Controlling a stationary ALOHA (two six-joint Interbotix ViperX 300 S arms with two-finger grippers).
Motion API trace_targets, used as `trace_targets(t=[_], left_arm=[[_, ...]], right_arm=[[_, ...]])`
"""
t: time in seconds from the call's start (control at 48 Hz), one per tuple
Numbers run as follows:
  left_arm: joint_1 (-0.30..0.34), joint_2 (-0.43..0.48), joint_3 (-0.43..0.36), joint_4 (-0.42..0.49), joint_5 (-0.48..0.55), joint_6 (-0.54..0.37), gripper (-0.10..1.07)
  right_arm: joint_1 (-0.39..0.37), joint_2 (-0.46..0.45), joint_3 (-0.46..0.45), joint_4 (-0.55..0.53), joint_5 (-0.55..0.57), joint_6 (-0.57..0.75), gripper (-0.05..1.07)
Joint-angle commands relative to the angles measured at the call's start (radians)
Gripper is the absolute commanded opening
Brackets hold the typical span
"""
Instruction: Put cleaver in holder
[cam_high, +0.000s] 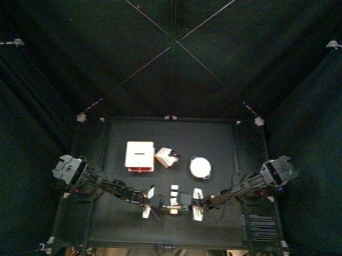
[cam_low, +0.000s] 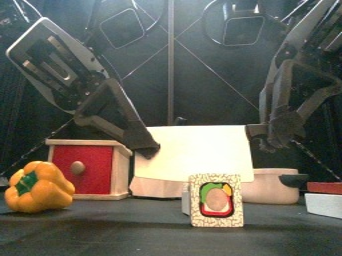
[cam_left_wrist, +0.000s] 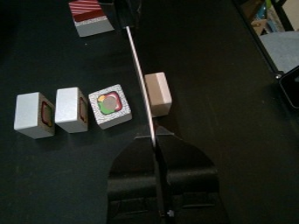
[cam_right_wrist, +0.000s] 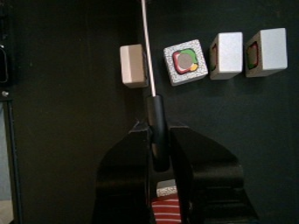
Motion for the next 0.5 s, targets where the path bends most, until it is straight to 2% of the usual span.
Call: trace_targets(t=[0.0, 0.333, 0.479], left_arm=[[-0.008, -0.011, -0.003, 0.002, -0.008, 0.005, 0.18], [-0.003, -0.012, 0.002, 0.002, -0.035, 0.002, 0.19], [-0.003, -0.017, 0.005, 0.002, -0.052, 0.002, 0.24]], right_arm=[[-0.005, -0.029, -0.006, 0.003, 0.009, 0.003, 0.34], [-0.003, -0.028, -0.005, 0.005, 0.011, 0.003, 0.34], [-0.005, -0.028, -0.005, 0.003, 0.011, 0.003, 0.34]])
